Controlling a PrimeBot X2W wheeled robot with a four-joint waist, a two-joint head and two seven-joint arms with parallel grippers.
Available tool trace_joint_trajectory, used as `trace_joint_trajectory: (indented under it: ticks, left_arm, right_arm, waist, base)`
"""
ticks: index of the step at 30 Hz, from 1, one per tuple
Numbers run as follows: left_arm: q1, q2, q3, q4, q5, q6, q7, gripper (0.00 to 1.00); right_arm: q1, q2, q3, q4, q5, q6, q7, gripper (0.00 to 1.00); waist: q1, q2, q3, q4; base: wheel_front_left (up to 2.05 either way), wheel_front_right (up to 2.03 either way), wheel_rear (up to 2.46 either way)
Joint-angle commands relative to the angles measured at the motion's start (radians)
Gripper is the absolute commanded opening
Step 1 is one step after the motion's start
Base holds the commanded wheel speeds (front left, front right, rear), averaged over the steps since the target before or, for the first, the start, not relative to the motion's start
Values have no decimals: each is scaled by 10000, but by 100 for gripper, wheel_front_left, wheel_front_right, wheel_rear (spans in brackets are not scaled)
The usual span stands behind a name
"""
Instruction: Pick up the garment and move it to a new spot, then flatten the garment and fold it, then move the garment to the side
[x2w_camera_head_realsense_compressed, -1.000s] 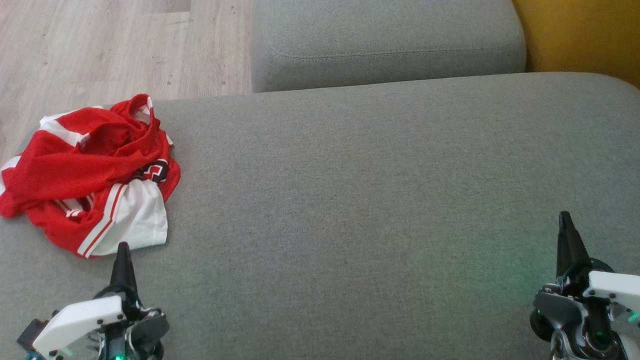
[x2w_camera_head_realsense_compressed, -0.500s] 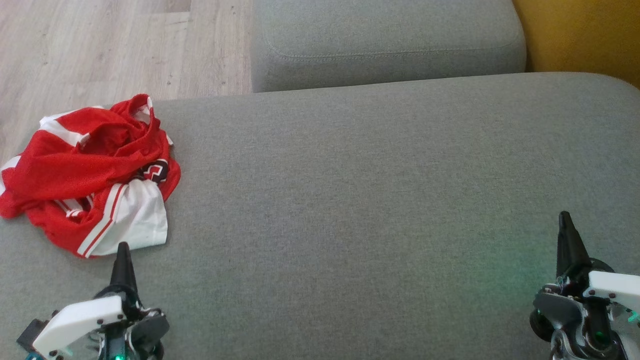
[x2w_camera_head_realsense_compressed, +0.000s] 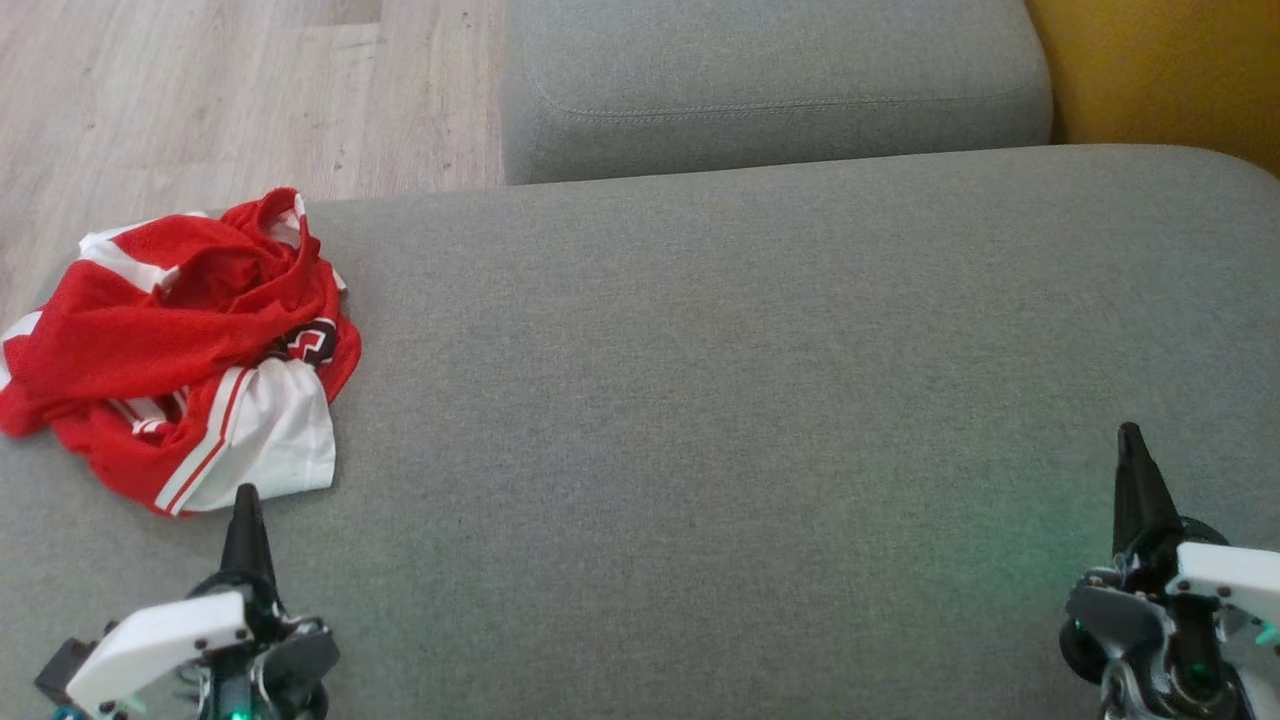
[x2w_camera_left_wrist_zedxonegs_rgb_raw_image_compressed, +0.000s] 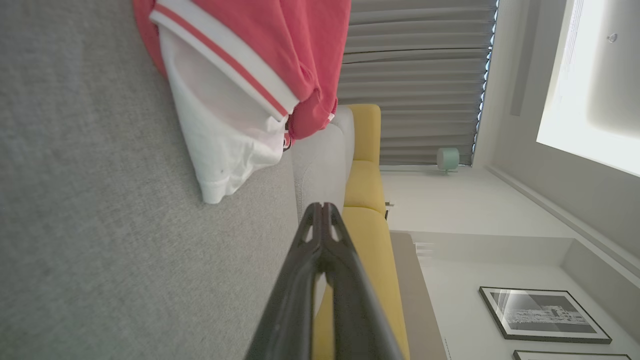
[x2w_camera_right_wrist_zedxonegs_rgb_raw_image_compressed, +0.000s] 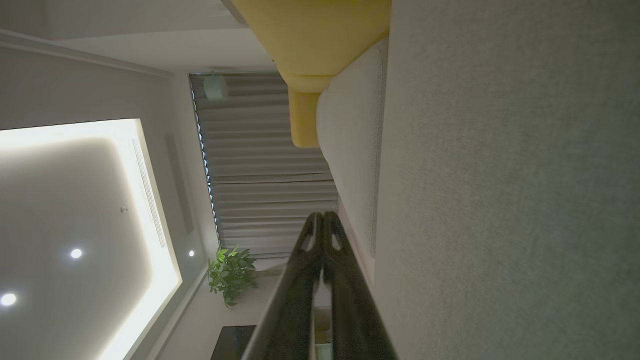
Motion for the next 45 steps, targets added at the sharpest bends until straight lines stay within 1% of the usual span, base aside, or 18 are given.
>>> trace_joint_trajectory:
  ticks: [1,3,5,8,9,10,18,22,25,26,32,39,45]
  left_arm:
    - [-10,0,-10,-6,1,-1,-12,100]
    - [-6,1,-51,-10,18,-2,-79,100]
    - [381,-31,-86,459,3,8,-30,100]
    - [404,-31,-160,426,12,6,-108,100]
    - [853,-52,-127,774,3,8,-65,100]
    - [881,-57,-131,841,5,7,-69,100]
    - [834,-42,-201,589,93,3,-274,100]
    - [824,-3,-207,389,405,1,-391,100]
    - [841,-9,-138,288,975,-1,-478,100]
    - [843,-4,-132,199,1528,20,-537,100]
    - [828,-29,-253,-197,2782,194,-713,100]
    - [851,-28,-434,-566,3780,360,-918,100]
    - [874,1,-566,-783,4579,441,-1093,100]
  right_arm:
    - [-15,0,29,-20,16,0,1,100]
    - [-42,-1,148,-73,65,0,-21,100]
    - [344,38,124,426,4,0,-8,100]
    - [348,40,270,446,43,0,-74,100]
    - [785,50,234,795,4,0,-21,100]
    - [814,51,266,878,8,0,-27,100]
    - [705,46,619,702,74,0,-214,100]
    - [590,33,825,602,-94,-1,-346,100]
    - [477,-5,1022,619,-538,-1,-439,100]
    - [421,-8,1104,608,-976,-1,-498,100]
    - [376,27,1260,465,-2329,-1,-675,100]
    - [284,26,1728,369,-3804,-2,-881,100]
    - [257,12,2062,247,-4771,-2,-1057,100]
  waist:
    - [0,0,-2,-2]
    - [0,0,-50,-30]
    - [0,0,-43,-25]
    - [0,0,-68,-26]
    - [0,0,-71,-27]
    - [0,0,-74,-27]
    - [0,0,-123,-36]
    - [0,0,-145,-50]
    - [0,0,-162,-67]
    - [0,0,-169,-77]
    - [0,0,-169,-89]
    - [0,0,-191,-79]
    - [0,0,-237,-55]
  base:
    - [0,0,0]
    - [0,0,0]
    - [0,0,0]
    - [0,0,0]
    - [0,0,0]
    - [0,0,0]
    - [0,0,0]
    - [0,0,0]
    - [0,0,0]
    - [0,0,0]
    - [0,0,0]
    - [0,0,0]
    - [0,0,0]
